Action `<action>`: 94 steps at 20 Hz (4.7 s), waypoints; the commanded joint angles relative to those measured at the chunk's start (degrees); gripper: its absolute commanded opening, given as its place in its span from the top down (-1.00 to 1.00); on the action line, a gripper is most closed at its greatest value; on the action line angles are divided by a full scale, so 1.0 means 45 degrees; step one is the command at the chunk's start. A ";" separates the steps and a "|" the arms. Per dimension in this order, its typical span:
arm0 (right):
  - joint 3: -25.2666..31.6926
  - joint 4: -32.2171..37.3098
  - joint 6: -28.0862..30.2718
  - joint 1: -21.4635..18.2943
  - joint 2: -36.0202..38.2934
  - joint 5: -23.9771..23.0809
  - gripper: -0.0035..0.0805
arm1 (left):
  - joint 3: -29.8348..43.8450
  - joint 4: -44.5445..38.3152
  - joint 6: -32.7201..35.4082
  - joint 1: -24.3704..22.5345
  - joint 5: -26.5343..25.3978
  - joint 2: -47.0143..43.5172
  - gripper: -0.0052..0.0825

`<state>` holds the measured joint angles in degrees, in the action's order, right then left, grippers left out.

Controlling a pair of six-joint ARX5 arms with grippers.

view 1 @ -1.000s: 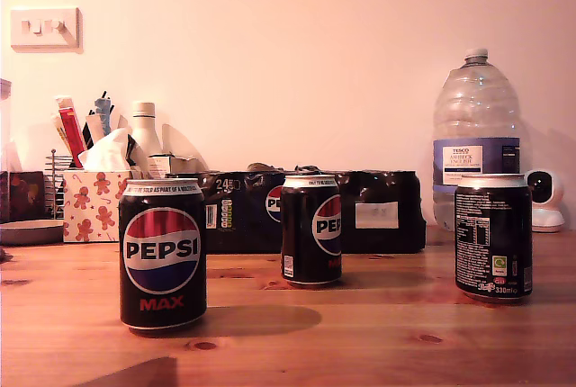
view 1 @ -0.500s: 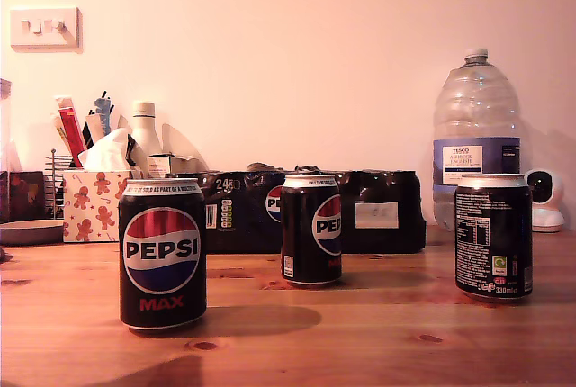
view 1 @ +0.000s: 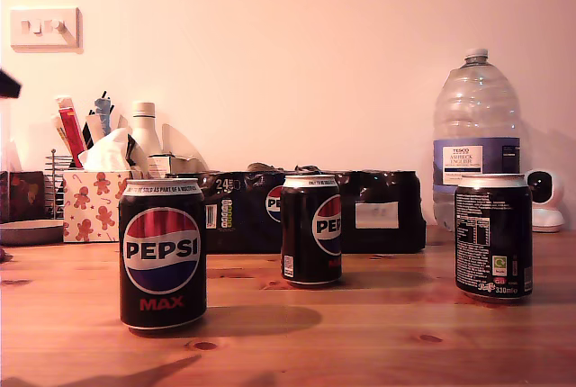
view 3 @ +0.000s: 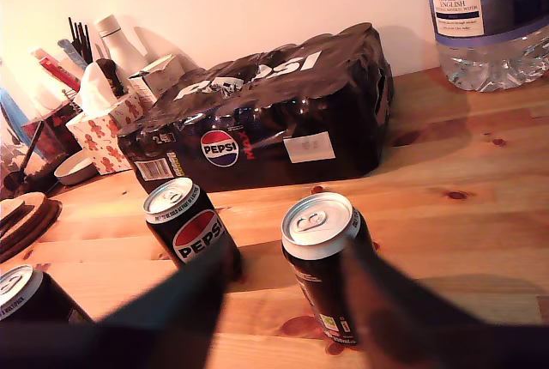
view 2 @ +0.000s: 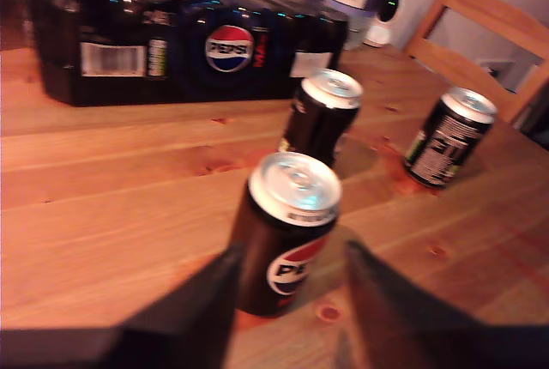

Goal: Stack up the Pepsi cans on top of each other

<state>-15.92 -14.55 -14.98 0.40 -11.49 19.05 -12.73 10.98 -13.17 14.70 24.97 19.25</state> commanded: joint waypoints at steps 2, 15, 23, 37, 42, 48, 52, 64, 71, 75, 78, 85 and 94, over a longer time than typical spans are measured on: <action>0.0180 0.0330 -0.0107 -0.0005 -0.0063 0.0034 -0.97 | 0.0253 -0.0083 0.0175 0.0194 -0.0015 0.0053 -0.90; 0.0039 -0.0253 -0.0311 0.1132 -0.1807 0.0170 -0.97 | 0.1783 -0.1467 0.0350 0.1802 -0.1365 0.0058 -0.91; 0.0039 0.1651 -0.0160 0.2477 -0.4313 -0.0136 -0.97 | 0.2433 -0.3259 0.1297 0.2633 -0.2234 0.0063 -0.91; 0.0039 0.4221 0.1379 0.3492 -0.6475 -0.1035 -0.97 | 0.2521 -0.9641 0.1943 0.2773 -0.2424 0.6353 -0.91; 0.0039 0.4600 0.1379 0.3492 -0.6577 -0.1035 -0.97 | 0.2511 -1.2711 0.1938 0.2773 -0.2419 0.9578 -0.91; 0.0039 0.4648 0.1379 0.3492 -0.6577 -0.1044 -0.97 | 0.1812 -1.5062 0.1943 0.2773 -0.2419 1.2949 -0.91; 0.0039 0.4648 0.1379 0.3492 -0.6577 -0.1044 -0.97 | 0.0811 -1.5606 0.2288 0.2773 -0.2322 1.4785 -0.91; 0.0039 0.4648 0.1384 0.3492 -0.6577 -0.1137 -0.97 | -0.0180 -1.6679 0.2701 0.2919 -0.1622 1.7573 -0.91; 0.0039 0.4648 0.1384 0.3492 -0.6577 -0.1132 -0.97 | -0.0738 -1.5761 0.2973 0.2900 -0.1661 1.7738 -0.89; 0.0039 0.4643 0.1491 0.3492 -0.6577 -0.1132 -0.97 | -0.1010 -1.5174 0.3347 0.2905 -0.1656 1.7738 -0.45; 0.0039 0.4634 0.1671 0.3492 -0.6577 -0.1132 -0.97 | -0.1064 -1.5426 0.3740 0.2905 -0.1632 1.7738 0.02; 0.0039 0.4503 0.1705 0.3492 -0.6577 -0.1297 -0.97 | -0.2123 -1.5300 0.3701 0.2905 -0.0952 1.7602 0.04; 0.0039 0.4303 0.1724 0.3492 -0.6577 -0.1375 -0.97 | -0.5285 -1.2182 0.4158 0.2905 -0.0189 1.6888 0.04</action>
<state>-15.97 4.49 -7.42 15.86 -40.84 12.95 -34.11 -42.76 4.93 27.66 23.57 98.21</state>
